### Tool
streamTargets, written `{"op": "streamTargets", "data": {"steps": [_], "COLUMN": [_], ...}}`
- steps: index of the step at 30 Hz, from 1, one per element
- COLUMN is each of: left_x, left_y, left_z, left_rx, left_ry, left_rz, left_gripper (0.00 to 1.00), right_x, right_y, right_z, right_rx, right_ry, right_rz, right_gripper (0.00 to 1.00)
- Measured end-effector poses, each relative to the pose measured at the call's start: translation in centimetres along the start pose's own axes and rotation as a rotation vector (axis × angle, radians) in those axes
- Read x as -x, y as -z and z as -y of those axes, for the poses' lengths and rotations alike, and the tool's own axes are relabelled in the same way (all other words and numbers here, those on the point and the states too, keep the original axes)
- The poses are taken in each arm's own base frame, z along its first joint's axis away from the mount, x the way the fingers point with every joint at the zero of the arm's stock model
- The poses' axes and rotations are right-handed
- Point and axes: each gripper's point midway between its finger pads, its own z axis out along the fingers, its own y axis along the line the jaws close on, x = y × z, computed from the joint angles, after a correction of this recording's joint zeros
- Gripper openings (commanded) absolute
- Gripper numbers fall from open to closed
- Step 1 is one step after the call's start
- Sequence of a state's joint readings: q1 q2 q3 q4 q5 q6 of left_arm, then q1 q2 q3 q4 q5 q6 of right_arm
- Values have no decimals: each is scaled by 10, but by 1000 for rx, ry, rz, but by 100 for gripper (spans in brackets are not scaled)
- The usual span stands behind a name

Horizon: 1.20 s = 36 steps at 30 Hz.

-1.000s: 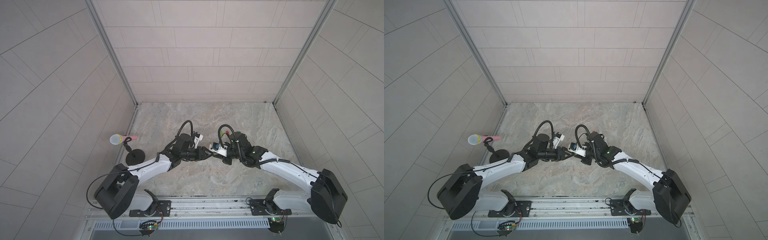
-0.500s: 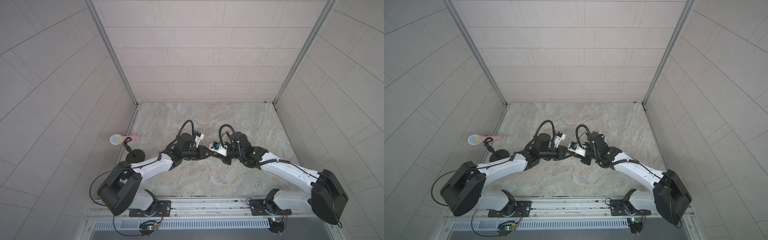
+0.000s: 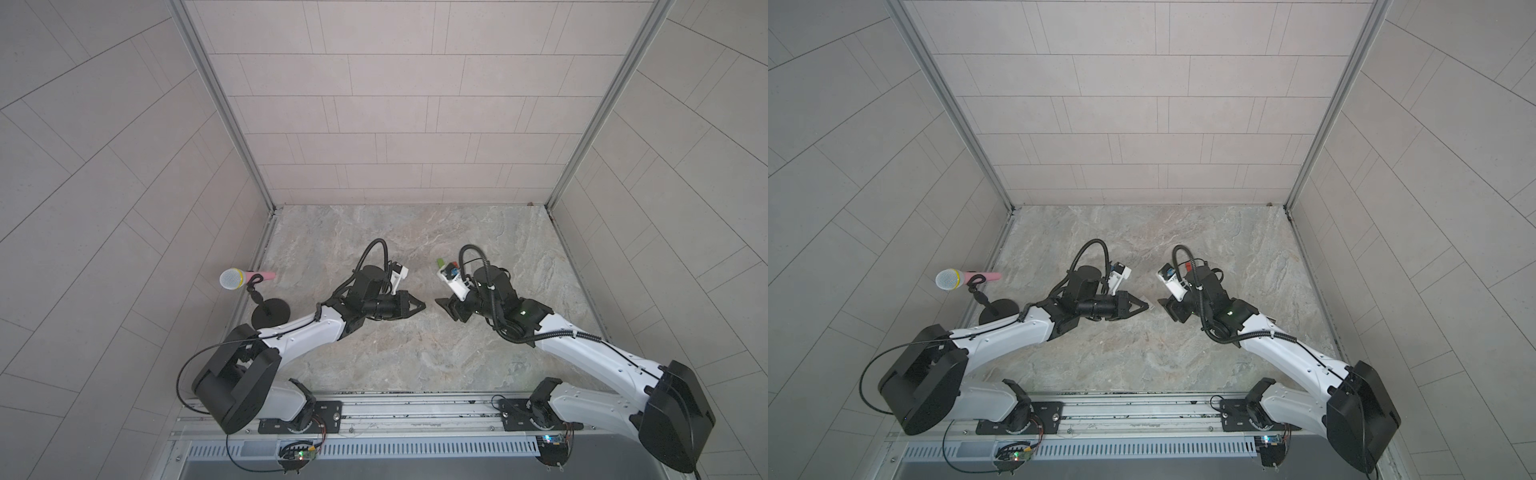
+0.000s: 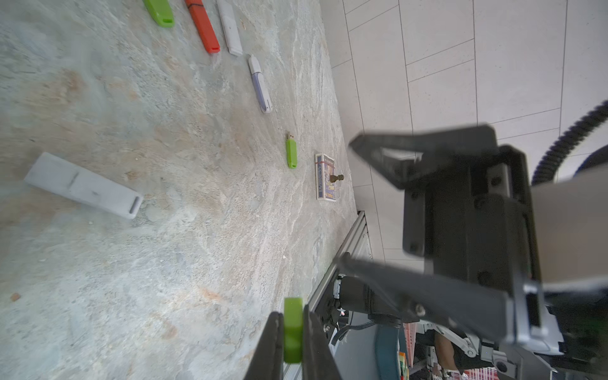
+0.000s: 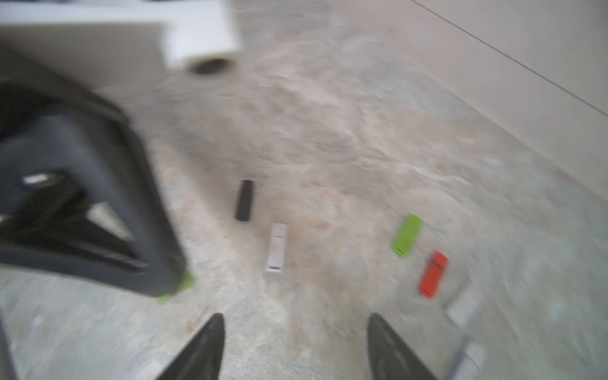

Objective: Close the usb drive cover
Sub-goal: Pick up the cover from the center of the board, then move the USB drive to the center of the board.

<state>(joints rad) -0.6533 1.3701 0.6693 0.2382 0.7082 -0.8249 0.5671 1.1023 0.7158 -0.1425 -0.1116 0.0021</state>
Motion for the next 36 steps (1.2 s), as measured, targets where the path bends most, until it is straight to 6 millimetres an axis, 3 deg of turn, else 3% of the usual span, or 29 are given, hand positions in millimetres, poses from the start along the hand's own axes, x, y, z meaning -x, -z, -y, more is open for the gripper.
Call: {"op": "streamTargets", "data": {"steps": [2, 3, 5, 6, 8, 13, 18, 26, 36], "left_x": [1, 2, 3, 4, 5, 5, 4, 2, 1], "left_y": [4, 7, 10, 12, 15, 17, 17, 17, 17], "left_z": [-1, -1, -1, -2, -2, -4, -7, -9, -9], "left_rx": [14, 18, 27, 31, 39, 52, 61, 67, 67], "left_ry": [-7, -12, -20, -22, -26, -33, -27, -25, -23], "left_rz": [9, 14, 20, 24, 30, 35, 30, 23, 20], "left_gripper": [6, 6, 6, 6, 6, 6, 6, 6, 6], "right_x": [-12, -22, -49, -67, -97, -143, -165, -181, -181], "right_y": [5, 8, 17, 20, 21, 8, 6, 1, -14], "right_z": [49, 73, 121, 140, 156, 146, 131, 119, 119], "right_rx": [-136, -195, -320, -378, -429, -403, -362, -311, -291], "right_ry": [-209, -317, -533, -625, -736, -818, -852, -874, -860], "right_rz": [-43, -67, -135, -187, -309, -604, -746, -857, -897], "right_gripper": [81, 74, 71, 70, 70, 62, 54, 46, 42]}}
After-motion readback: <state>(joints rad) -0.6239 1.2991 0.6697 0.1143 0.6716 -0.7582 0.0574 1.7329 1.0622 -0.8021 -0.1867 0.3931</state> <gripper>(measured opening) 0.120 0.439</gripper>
